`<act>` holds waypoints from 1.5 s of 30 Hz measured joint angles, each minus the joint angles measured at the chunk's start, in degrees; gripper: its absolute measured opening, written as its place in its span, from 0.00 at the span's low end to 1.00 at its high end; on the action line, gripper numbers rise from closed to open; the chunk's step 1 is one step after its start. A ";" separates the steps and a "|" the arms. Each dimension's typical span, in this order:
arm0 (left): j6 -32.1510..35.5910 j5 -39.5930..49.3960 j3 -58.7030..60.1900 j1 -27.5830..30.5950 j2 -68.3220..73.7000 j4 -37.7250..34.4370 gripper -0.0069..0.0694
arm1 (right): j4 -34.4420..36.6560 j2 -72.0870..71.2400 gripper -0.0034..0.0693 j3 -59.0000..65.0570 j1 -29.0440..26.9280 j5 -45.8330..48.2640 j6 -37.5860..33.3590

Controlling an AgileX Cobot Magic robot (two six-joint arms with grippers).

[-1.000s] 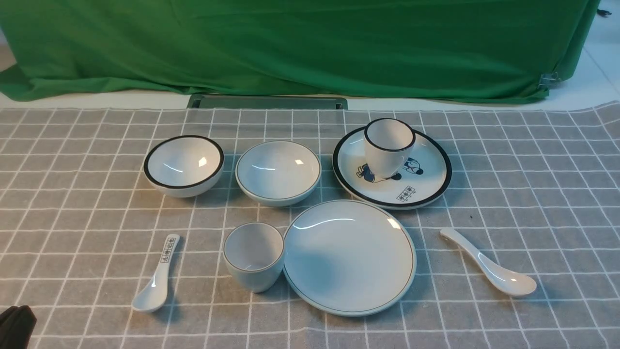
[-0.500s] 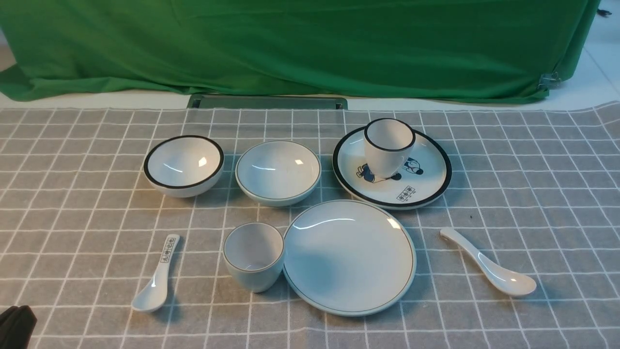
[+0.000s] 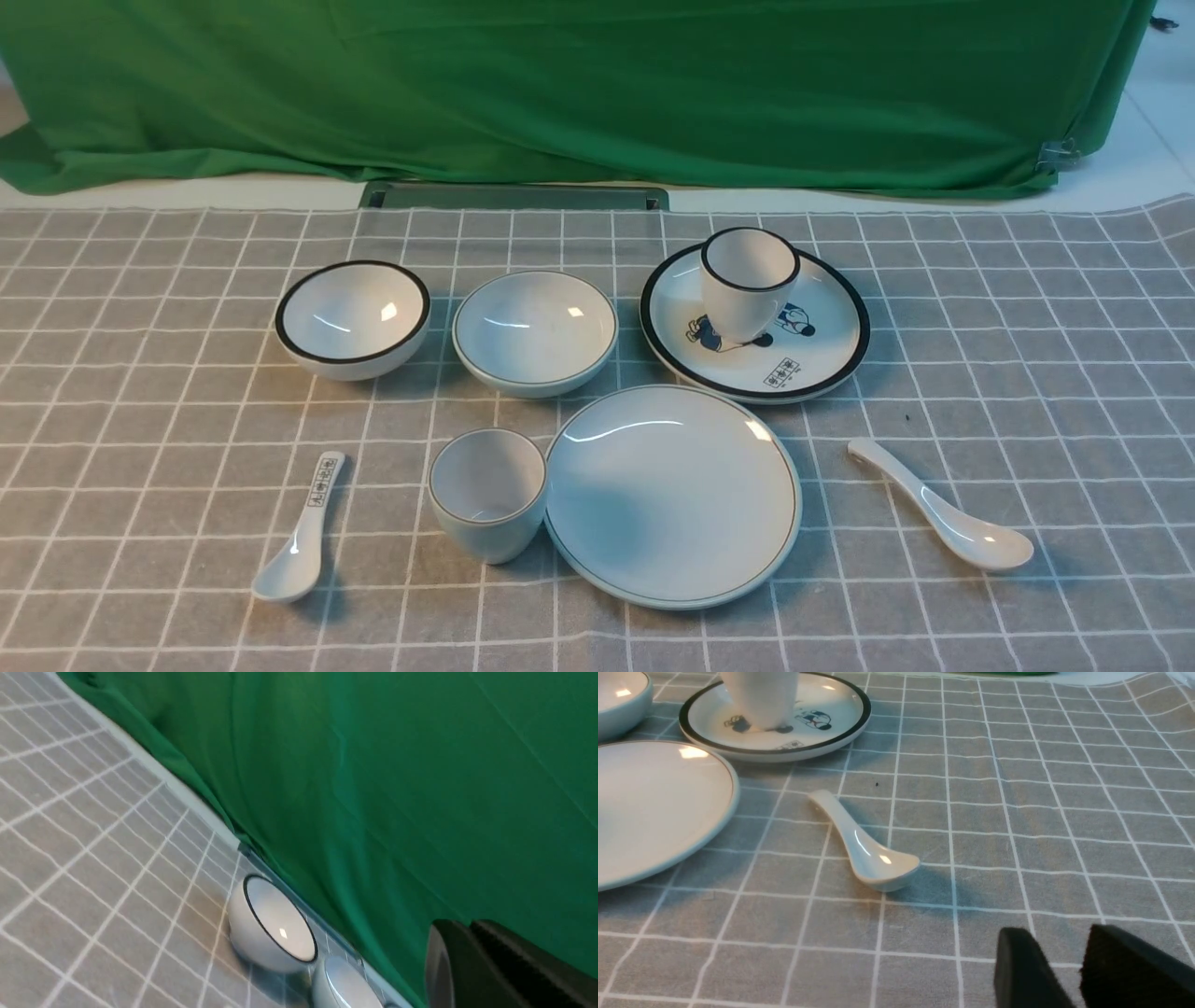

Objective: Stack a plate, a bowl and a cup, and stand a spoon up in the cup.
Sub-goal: Use the left arm to grab a blue rice bowl

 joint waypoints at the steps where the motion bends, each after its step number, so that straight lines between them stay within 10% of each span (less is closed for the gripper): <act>1: 2.06 4.09 -3.06 0.00 0.47 0.76 0.11 | 0.00 0.00 0.38 0.00 0.00 0.00 0.00; 9: 22.49 24.97 -23.82 -3.88 19.13 4.17 0.11 | 0.00 0.00 0.38 0.00 0.00 0.00 0.00; 19: 26.54 33.31 -37.60 -16.19 47.12 8.91 0.11 | 0.36 0.00 0.38 0.00 0.00 -0.91 1.40; 30: 31.78 43.02 -43.40 -17.93 58.95 10.70 0.11 | 5.05 0.00 0.36 0.00 0.00 -19.64 22.41; 34: 33.61 43.84 -50.08 -18.04 66.25 12.06 0.11 | 5.24 2.76 0.21 -6.60 1.89 -8.90 26.78; 45: 28.95 49.42 -80.93 -27.70 100.69 31.99 0.13 | 5.42 25.31 0.10 -41.16 15.00 28.68 2.42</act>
